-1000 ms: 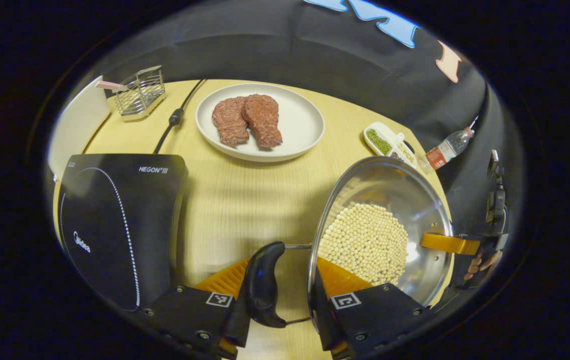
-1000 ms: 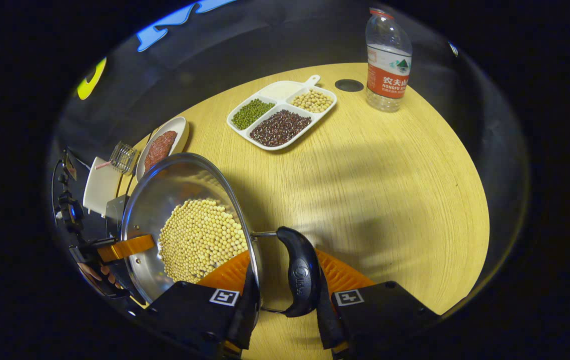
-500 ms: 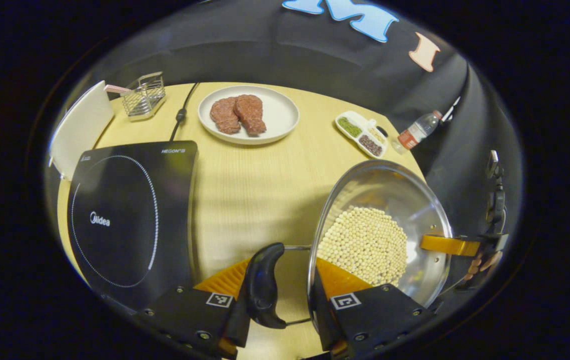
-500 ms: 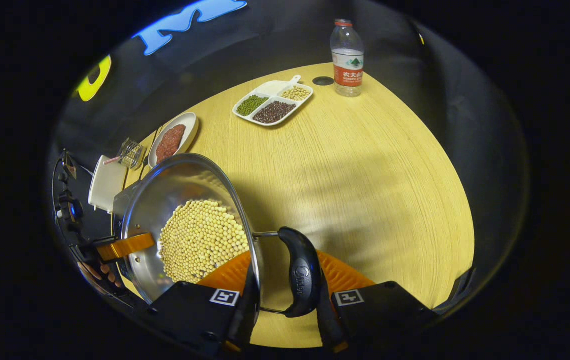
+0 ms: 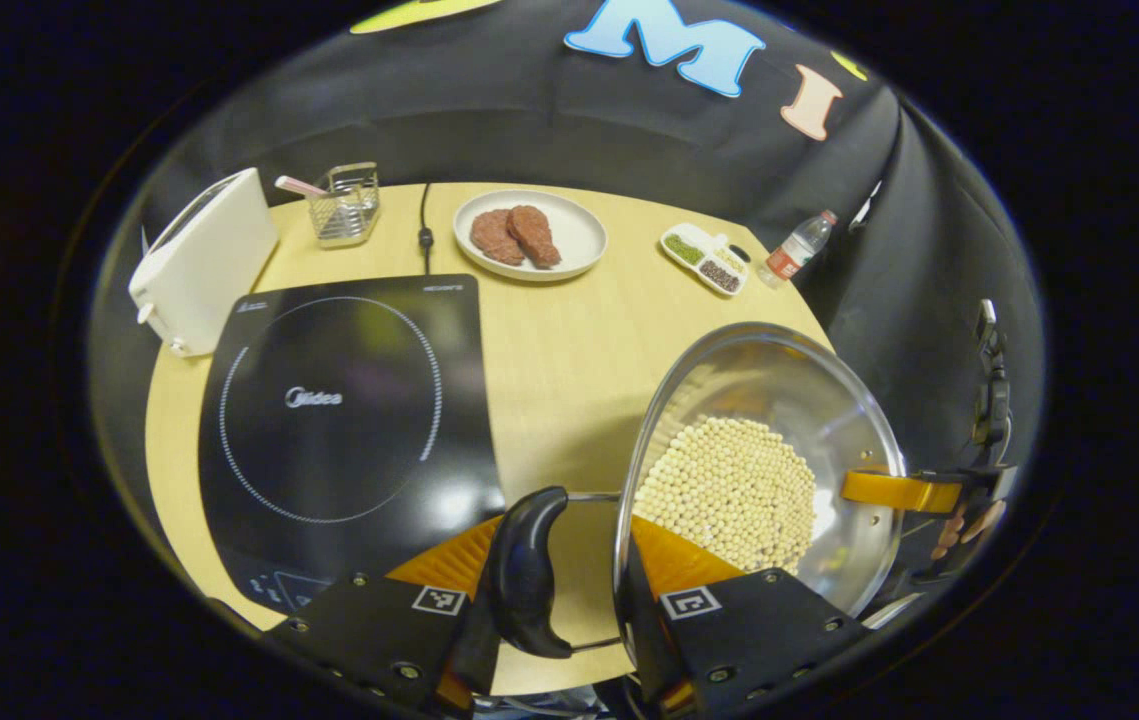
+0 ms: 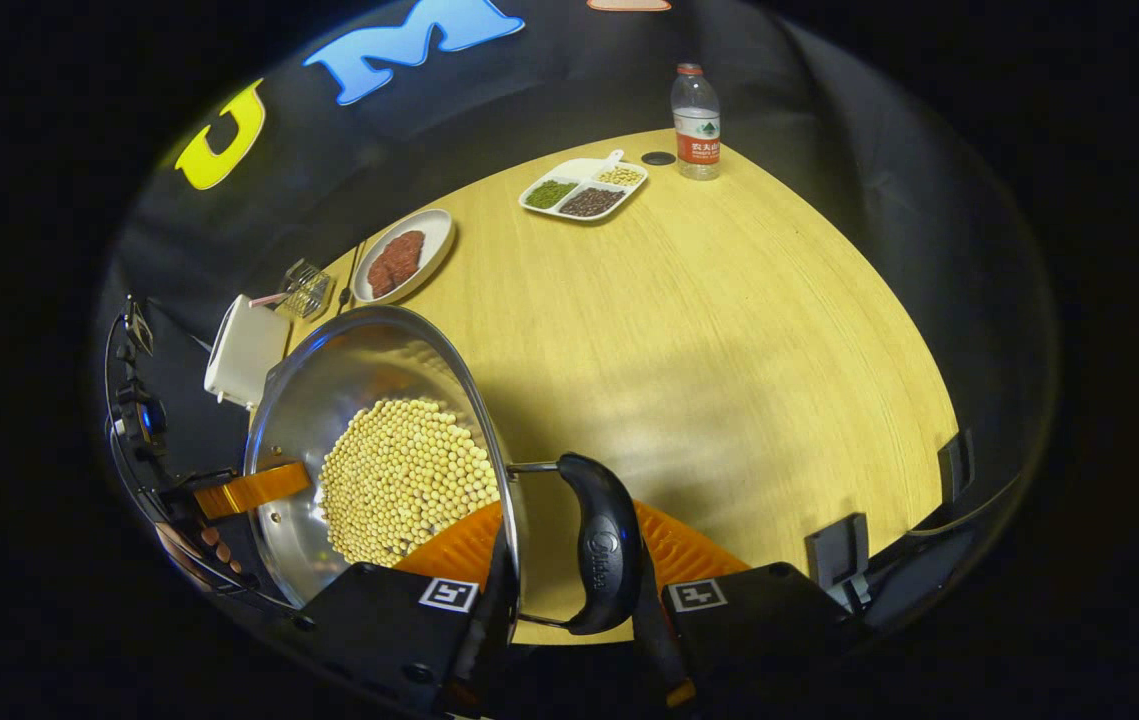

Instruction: First push the handle of the pot to place it horizontally, then grasp the pot with both hands and set it on the induction cooktop.

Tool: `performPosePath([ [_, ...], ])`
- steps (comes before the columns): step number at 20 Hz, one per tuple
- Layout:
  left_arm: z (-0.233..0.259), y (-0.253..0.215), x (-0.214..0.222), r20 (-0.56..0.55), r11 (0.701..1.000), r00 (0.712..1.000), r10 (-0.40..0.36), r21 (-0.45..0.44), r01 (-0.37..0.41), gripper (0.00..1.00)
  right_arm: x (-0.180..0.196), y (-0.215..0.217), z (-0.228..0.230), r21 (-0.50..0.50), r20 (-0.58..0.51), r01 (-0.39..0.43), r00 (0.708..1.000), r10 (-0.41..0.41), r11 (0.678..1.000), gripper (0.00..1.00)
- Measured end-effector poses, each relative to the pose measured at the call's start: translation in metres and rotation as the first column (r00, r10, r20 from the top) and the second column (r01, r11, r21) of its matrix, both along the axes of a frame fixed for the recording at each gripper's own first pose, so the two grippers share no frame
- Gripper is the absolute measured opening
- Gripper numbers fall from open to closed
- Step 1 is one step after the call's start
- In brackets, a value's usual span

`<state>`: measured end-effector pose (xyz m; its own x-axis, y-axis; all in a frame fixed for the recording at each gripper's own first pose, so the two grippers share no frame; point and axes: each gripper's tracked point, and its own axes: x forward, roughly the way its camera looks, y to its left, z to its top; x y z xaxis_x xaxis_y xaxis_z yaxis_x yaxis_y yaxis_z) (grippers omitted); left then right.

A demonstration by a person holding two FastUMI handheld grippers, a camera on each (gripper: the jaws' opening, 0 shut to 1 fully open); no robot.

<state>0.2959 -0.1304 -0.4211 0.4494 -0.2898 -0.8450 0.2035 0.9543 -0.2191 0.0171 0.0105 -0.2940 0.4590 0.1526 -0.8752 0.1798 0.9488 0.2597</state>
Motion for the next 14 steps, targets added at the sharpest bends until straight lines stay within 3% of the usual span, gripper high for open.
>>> performPosePath([
  [5, 0.006, 0.005, -0.003, 0.026, 0.998, 0.998, 0.056, 0.019, -0.056, 0.55, -0.003, 0.060, 0.013, 0.016, 0.014, -0.072, 0.997, 0.072, 0.997, 0.54],
  [6, 0.006, 0.003, -0.006, 0.023, 0.997, 0.997, 0.074, 0.022, -0.075, 0.55, -0.001, 0.072, 0.017, 0.018, 0.017, -0.094, 0.995, 0.094, 0.995, 0.51],
  [10, 0.010, 0.007, -0.014, 0.030, 0.990, 0.990, 0.134, 0.028, -0.135, 0.55, 0.017, 0.112, 0.020, 0.028, 0.026, -0.147, 0.989, 0.147, 0.989, 0.51],
  [11, 0.012, 0.007, -0.016, 0.036, 0.988, 0.988, 0.149, 0.032, -0.151, 0.51, 0.022, 0.122, 0.020, 0.033, 0.026, -0.158, 0.987, 0.157, 0.987, 0.51],
  [14, 0.018, 0.006, -0.022, 0.056, 0.982, 0.981, 0.183, 0.044, -0.186, 0.55, 0.042, 0.152, 0.023, 0.043, 0.040, -0.184, 0.982, 0.183, 0.982, 0.54],
])
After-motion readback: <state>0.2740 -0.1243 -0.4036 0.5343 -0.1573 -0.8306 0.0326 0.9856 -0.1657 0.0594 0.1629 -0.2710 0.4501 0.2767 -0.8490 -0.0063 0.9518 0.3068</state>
